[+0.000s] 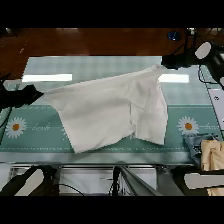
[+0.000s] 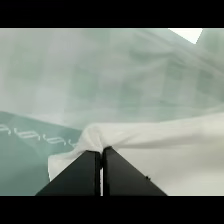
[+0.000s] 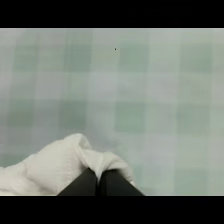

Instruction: Fold the shirts.

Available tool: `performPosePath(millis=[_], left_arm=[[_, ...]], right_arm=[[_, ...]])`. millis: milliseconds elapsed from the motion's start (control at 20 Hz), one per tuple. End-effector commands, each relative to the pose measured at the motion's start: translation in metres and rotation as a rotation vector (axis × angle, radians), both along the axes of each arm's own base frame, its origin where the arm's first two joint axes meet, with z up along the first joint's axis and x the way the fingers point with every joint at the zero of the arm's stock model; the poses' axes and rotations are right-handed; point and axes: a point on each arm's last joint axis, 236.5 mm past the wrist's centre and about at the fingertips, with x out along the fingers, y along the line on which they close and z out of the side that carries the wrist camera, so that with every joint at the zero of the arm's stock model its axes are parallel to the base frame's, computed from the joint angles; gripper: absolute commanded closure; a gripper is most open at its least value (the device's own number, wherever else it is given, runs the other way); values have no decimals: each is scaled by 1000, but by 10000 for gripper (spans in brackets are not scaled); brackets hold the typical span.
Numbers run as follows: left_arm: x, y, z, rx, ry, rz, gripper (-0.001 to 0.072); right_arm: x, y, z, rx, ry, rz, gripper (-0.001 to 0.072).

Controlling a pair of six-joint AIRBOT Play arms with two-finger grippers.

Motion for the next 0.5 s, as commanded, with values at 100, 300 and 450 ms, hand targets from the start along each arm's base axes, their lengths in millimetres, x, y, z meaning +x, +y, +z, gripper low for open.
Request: performPosePath(millis=[100,300,450], left_arm=[[33,-11,-27,23,-26,18,471],[26,48,24,98,-19,18,63],[-42,79,40,17,240,31,64]], right_arm=[[15,1,-8,16,-39,-12,593],[1,-42,58,-127,-113,9,300],[-38,-117,95,-243,-79,-94,299]])
